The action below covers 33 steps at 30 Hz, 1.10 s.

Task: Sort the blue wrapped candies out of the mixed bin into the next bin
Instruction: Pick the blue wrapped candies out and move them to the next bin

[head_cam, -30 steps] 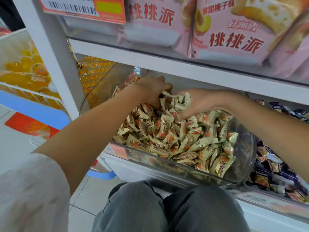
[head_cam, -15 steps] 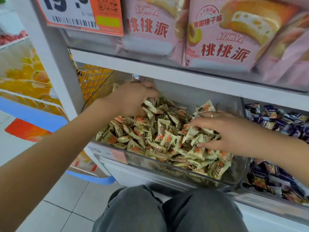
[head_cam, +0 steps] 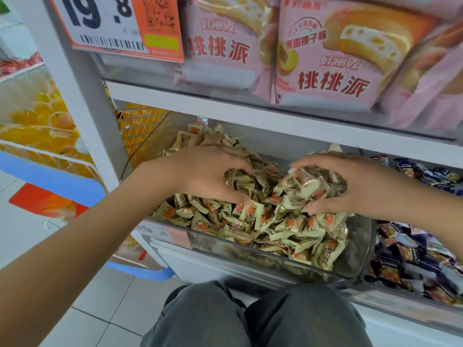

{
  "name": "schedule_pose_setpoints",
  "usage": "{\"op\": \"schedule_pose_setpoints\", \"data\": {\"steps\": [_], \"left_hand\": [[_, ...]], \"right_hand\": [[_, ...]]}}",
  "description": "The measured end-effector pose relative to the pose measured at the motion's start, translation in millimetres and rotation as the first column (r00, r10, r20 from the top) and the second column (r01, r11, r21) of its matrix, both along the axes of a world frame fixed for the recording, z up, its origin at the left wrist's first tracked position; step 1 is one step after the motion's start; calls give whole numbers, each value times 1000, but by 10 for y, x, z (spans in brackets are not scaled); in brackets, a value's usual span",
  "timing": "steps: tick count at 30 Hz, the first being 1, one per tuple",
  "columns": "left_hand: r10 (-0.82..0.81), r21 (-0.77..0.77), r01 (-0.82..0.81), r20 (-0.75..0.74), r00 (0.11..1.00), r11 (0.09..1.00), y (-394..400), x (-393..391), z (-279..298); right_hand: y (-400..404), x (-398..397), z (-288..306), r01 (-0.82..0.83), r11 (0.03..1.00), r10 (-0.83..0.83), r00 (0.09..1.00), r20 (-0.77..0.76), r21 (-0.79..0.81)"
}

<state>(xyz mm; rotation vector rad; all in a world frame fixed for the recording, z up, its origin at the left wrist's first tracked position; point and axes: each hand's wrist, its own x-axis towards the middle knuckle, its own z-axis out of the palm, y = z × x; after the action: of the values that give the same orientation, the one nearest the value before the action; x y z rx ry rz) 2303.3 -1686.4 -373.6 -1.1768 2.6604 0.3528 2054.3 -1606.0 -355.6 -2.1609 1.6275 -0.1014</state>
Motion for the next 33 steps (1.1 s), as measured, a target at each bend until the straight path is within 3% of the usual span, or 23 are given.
{"op": "schedule_pose_setpoints", "data": {"steps": [3, 5, 8, 11, 19, 22, 26, 30, 31, 33], "left_hand": [[-117, -30, 114, -111, 987, 993, 224, -228, -70], [-162, -33, 159, -125, 979, 987, 333, -391, -195], [-140, -69, 140, -5, 990, 988, 337, -508, -415], [-81, -154, 88, 52, 995, 984, 221, -416, -505], [-15, -250, 24, 38, 999, 968, 88, -217, -493], [52, -234, -43, 30, 998, 971, -3, -68, -420], [88, -219, -85, 5, 996, 972, -60, 57, -365], [96, -242, -120, -109, 989, 963, -62, 129, -390], [101, -254, -132, -131, 986, 958, -59, 140, -402], [95, -306, -146, -173, 980, 941, -39, 144, -421]], "right_hand": [[-22, 17, 73, 31, 999, -31, 999, 11, 8], [-3, 94, 65, -33, 999, 36, 992, -117, 29], [17, 259, -129, -88, 980, 137, 947, -292, 177], [-47, 418, -339, -21, 968, 99, 948, -304, 248], [-444, 487, -467, -39, 999, 39, 850, -525, 11], [-728, 267, -448, 10, 1000, -16, 894, -447, -16], [-954, 55, -450, 125, 979, -93, 977, -193, 163], [-848, 141, -352, -42, 986, 35, 998, 49, 162], [-785, 231, -317, -126, 987, 124, 992, 25, 104], [-701, 445, -356, -266, 963, 270, 947, -172, 45]]}}
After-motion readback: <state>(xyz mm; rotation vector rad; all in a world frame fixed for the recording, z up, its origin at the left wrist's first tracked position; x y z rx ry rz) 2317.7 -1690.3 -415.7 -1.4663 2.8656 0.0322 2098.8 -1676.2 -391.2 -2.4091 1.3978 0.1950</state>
